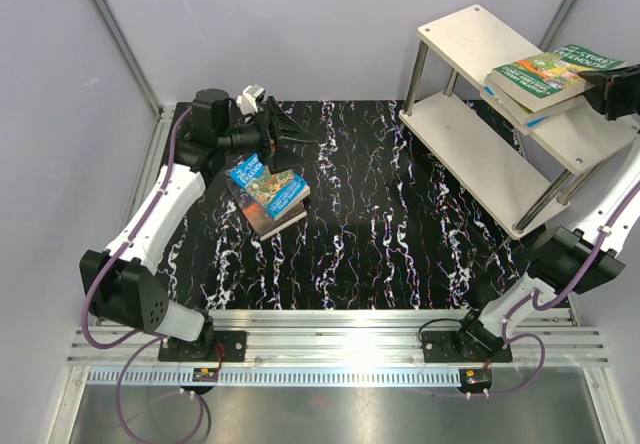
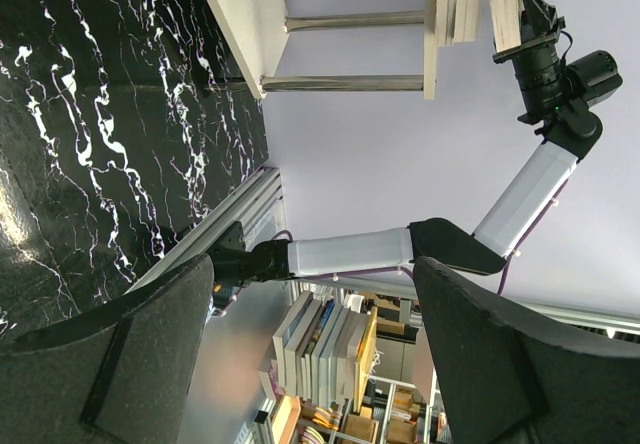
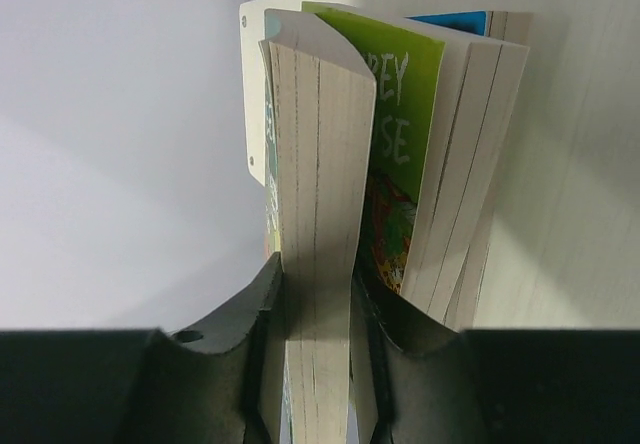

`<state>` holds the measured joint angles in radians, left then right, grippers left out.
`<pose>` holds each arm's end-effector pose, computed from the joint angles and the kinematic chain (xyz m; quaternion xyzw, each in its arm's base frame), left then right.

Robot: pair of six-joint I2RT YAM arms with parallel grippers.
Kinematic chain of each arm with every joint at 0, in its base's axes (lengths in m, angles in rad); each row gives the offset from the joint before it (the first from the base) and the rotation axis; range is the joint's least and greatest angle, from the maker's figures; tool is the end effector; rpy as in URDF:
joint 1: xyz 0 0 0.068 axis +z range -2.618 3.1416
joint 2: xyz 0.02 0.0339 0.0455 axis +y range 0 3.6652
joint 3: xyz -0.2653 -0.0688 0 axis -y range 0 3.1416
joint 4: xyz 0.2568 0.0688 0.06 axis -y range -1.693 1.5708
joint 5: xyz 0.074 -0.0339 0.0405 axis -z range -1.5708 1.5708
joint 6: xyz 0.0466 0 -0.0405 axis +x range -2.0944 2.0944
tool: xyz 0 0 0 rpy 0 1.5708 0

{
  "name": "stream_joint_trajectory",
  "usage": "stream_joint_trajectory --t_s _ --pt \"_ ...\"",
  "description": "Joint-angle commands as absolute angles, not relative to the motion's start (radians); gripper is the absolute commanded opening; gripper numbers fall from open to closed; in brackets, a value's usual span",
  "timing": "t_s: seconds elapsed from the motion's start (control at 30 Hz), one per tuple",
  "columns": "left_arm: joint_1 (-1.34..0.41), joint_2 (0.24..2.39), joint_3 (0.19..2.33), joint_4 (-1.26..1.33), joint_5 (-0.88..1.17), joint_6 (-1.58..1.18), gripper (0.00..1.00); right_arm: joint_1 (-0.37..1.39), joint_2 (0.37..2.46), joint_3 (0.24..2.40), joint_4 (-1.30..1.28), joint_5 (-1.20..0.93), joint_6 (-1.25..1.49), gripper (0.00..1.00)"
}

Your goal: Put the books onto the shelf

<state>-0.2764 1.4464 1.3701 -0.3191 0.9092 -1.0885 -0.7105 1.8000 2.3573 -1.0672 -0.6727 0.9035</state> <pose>0.3194 -0.1288 0.3775 -0.0717 0.7831 -0.5978 0.1561 0.2940 -0.2147 0.5047 0.4726 0.6838 0.3294 0.4479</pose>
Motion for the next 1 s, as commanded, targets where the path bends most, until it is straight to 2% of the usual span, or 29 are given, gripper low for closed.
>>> stream_joint_trajectory --t_s 0.0,0.07,0.1,0.13,0.2,0.23,0.33,0.67,0.8,0.97 --pt "-0.273 1.447 1.368 -0.268 0.94 -1.072 0.83 -0.73 1.79 2.364 -1.058 -0.618 0.899 0.0" --pt "-0.273 1.443 1.367 -0.272 0.939 -1.072 0.83 -0.736 1.79 2.37 -1.071 -0.617 0.899 0.1" --pt "-0.272 1.44 1.367 -0.276 0.936 -1.071 0.83 -0.739 1.784 2.362 -1.083 -0.617 0.894 0.21" --pt "-0.273 1.437 1.364 -0.276 0.933 -1.069 0.83 -0.741 1.778 2.356 -1.089 -0.618 0.884 0.43" --pt "-0.273 1.433 1.35 -0.272 0.93 -1.072 0.83 -0.744 1.764 2.333 -1.115 -0.62 0.874 0.66" --pt "-0.273 1.428 1.345 -0.267 0.928 -1.074 0.83 -0.745 1.763 2.327 -1.123 -0.62 0.867 0.82" --pt "-0.272 1.425 1.335 -0.262 0.923 -1.078 0.83 -0.749 1.752 2.307 -1.143 -0.614 0.862 0.97" --pt "-0.272 1.416 1.338 -0.299 0.898 -1.051 0.83 -0.753 1.743 2.319 -1.245 -0.603 0.812 1.0" --pt "-0.268 1.394 1.348 -0.42 0.812 -0.98 0.83 -0.66 1.703 2.495 -1.385 -0.355 0.701 1.0" --pt "-0.262 1.371 1.344 -0.528 0.663 -0.95 0.85 -0.423 1.557 2.45 -1.382 -0.141 0.673 1.0"
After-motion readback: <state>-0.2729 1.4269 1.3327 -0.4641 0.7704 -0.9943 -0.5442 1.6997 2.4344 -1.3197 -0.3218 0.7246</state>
